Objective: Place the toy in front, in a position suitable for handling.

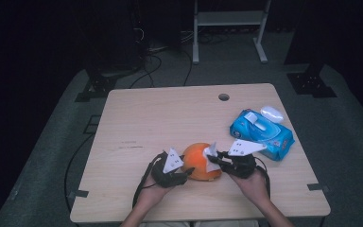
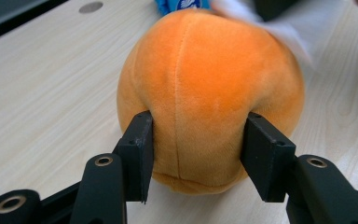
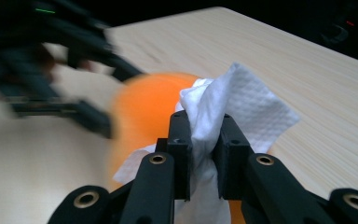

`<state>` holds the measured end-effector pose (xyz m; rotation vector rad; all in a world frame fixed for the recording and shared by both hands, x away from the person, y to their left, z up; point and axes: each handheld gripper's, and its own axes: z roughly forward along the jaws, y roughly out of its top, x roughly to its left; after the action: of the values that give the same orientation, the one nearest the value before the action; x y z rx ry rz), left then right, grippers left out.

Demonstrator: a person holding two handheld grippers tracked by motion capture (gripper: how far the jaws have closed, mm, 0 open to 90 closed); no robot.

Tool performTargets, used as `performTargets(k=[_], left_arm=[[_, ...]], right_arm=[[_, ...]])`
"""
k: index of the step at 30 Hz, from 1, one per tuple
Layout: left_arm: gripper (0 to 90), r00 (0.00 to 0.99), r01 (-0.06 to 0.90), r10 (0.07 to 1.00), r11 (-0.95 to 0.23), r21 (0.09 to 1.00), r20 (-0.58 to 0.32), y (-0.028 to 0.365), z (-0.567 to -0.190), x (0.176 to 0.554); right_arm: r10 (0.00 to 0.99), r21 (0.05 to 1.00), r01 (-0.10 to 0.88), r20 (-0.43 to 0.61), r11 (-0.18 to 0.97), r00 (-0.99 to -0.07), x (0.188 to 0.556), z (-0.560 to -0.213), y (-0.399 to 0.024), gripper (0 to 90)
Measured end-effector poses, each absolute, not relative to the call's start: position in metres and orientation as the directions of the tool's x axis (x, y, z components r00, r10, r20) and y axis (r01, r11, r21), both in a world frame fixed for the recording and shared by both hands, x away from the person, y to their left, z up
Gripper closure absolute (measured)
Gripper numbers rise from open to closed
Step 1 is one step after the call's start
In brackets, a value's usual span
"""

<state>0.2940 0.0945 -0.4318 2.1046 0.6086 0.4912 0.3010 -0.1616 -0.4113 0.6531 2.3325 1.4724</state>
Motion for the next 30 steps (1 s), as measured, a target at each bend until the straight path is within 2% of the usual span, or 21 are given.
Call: performTargets(k=[4, 10, 12, 18, 21, 24, 27, 30], left_arm=[[47.9, 0.802, 0.241, 0.584, -0.508, 0.827, 0.124, 0.097, -0.432, 0.295], [48.0, 0.8, 0.244, 0.587, -0.504, 0.829, 0.121, 0.097, -0.433, 0.295], [47.9, 0.799, 0.245, 0.589, -0.504, 0.828, 0.122, 0.096, -0.433, 0.295], [46.5, 0.796, 0.263, 0.596, -0.504, 0.823, 0.11, 0.102, -0.437, 0.297], [39.7, 0.806, 0.216, 0.576, -0.498, 0.84, 0.135, 0.103, -0.433, 0.294], [24.6, 0.803, 0.152, 0.57, -0.476, 0.866, 0.172, 0.098, -0.427, 0.288], [18.8, 0.816, 0.102, 0.534, -0.509, 0.855, 0.221, 0.09, -0.428, 0.285], [14.2, 0.81, 0.097, 0.527, -0.554, 0.827, 0.258, 0.083, -0.436, 0.284]], right_arm=[[0.501, 0.894, 0.171, -0.067, 0.414, -0.863, 0.298, -0.412, -0.15, 77.6], [0.633, 0.883, 0.309, 0.017, 0.353, -0.774, 0.325, -0.423, -0.185, 77.6], [0.638, 0.882, 0.332, 0.047, 0.334, -0.769, 0.326, -0.427, -0.189, 77.6], [0.547, 0.899, 0.223, -0.022, 0.378, -0.837, 0.306, -0.416, -0.162, 77.5], [0.554, 0.894, 0.231, -0.023, 0.383, -0.832, 0.309, -0.418, -0.162, 77.5], [0.555, 0.897, 0.263, 0.024, 0.356, -0.832, 0.316, -0.422, -0.167, 77.5], [0.523, 0.895, 0.248, 0.019, 0.372, -0.852, 0.313, -0.422, -0.16, 77.4], [0.482, 0.889, 0.226, 0.007, 0.398, -0.876, 0.306, -0.423, -0.147, 77.4]])
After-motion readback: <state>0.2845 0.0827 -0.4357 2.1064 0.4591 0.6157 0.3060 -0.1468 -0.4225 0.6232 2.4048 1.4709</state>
